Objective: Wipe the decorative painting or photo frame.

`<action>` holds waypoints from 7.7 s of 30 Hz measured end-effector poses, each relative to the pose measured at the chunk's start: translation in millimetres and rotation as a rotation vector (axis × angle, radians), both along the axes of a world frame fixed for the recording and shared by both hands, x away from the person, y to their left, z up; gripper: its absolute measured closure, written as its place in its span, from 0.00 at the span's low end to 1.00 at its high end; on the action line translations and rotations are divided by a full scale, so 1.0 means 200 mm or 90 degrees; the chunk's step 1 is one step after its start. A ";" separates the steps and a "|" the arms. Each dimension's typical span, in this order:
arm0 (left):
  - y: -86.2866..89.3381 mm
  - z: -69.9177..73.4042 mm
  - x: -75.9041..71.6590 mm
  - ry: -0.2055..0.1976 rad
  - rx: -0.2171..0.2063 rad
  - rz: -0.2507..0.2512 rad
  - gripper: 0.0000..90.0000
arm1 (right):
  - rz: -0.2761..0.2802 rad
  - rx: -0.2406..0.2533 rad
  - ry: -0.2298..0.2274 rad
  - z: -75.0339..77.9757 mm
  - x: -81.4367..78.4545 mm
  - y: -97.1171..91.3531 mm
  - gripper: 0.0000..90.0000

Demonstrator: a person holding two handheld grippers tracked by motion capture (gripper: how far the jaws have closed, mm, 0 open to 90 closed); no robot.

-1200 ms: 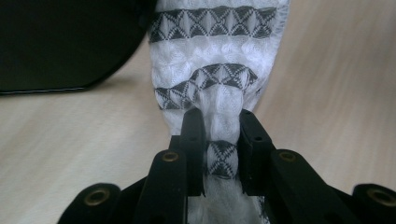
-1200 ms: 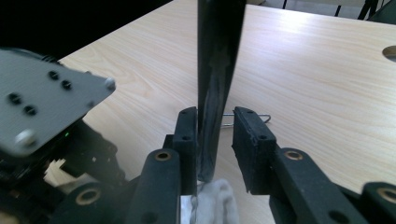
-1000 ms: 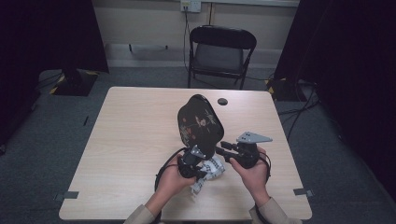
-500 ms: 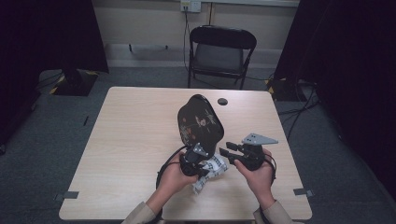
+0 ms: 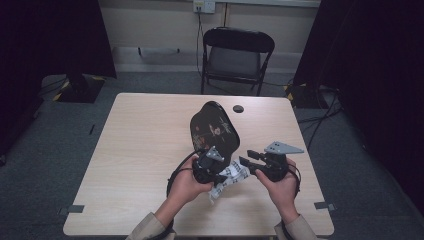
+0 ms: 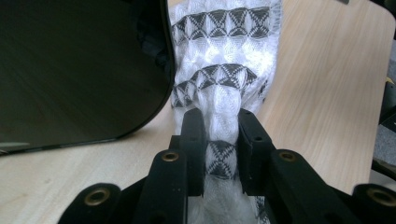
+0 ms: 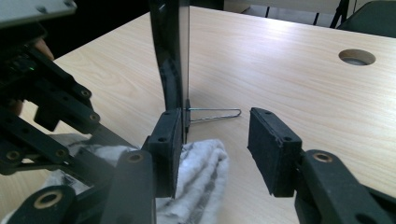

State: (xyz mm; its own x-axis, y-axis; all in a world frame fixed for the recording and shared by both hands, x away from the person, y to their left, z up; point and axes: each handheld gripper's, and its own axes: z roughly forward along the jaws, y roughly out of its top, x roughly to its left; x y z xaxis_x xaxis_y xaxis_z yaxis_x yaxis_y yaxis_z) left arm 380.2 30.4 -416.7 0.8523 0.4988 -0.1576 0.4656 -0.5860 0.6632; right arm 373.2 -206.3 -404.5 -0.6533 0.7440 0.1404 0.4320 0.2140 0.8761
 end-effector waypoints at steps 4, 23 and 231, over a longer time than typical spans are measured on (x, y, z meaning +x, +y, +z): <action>0.01 0.05 0.00 -0.007 0.000 -0.005 0.83 | -0.007 0.003 -0.002 0.00 0.00 -0.02 0.60; 0.02 0.14 -0.02 -0.028 0.001 -0.014 0.84 | -0.044 0.004 0.001 -0.01 0.03 -0.08 0.58; 0.46 -0.14 0.41 0.007 0.058 0.314 0.84 | 0.028 0.006 0.027 -0.07 0.06 0.15 0.88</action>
